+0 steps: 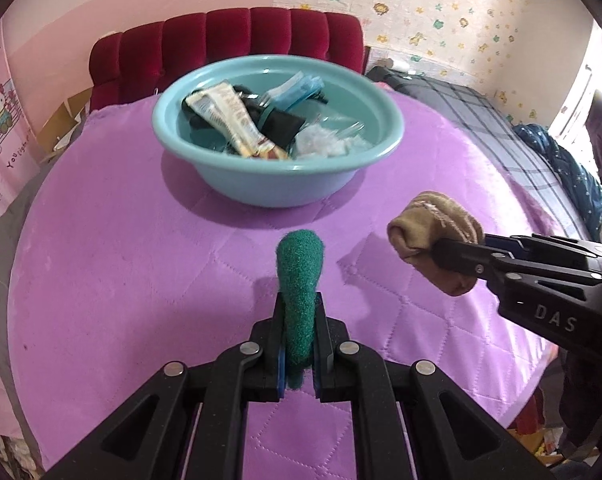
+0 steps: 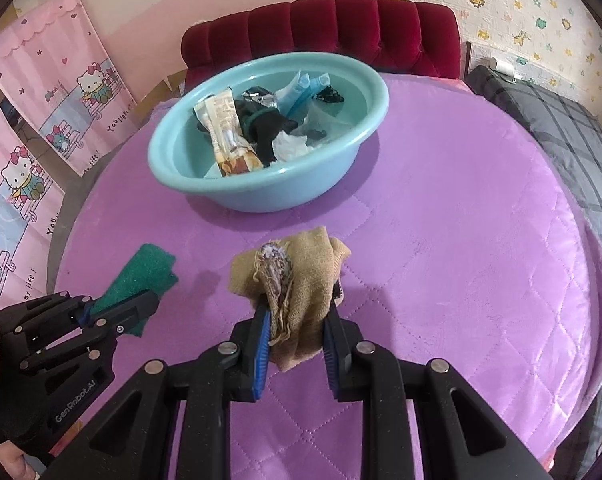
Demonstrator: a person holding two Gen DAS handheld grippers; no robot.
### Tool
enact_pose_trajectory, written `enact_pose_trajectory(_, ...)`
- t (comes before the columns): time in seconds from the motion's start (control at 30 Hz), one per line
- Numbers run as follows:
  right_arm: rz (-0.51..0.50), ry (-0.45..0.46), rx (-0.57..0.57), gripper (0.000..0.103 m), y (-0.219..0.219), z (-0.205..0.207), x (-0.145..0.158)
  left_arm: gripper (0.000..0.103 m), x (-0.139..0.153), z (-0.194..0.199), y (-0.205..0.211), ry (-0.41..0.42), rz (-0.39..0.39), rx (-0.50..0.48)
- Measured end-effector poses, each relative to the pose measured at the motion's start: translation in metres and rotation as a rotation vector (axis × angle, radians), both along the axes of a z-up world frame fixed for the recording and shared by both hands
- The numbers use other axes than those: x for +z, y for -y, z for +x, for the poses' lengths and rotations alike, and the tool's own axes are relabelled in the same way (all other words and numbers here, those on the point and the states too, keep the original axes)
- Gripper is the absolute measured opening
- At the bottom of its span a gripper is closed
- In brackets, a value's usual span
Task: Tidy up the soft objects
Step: 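Carry the green pad and tan sock over the teal basin and release both inside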
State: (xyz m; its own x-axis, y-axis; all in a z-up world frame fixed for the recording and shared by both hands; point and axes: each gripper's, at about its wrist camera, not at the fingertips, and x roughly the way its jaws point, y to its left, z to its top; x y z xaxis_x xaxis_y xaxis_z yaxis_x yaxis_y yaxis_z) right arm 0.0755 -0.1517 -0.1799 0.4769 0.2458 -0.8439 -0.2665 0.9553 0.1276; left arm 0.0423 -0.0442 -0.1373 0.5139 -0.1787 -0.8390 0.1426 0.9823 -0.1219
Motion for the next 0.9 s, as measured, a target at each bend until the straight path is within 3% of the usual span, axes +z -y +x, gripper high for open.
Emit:
enact_pose_trajectory(0.5, -0.019, 0.009, -0.009, 0.024, -0.004, 0.006, 0.063, 0.01, 0.064, 0.013, 0.0, 0.06, -0.027, -0.056)
enact_pose_trajectory(0.9, -0.017, 0.052, -0.007, 0.024, -0.012, 0.041, 0.106, 0.01, 0.091, 0.054, -0.005, 0.104, -0.03, -0.073)
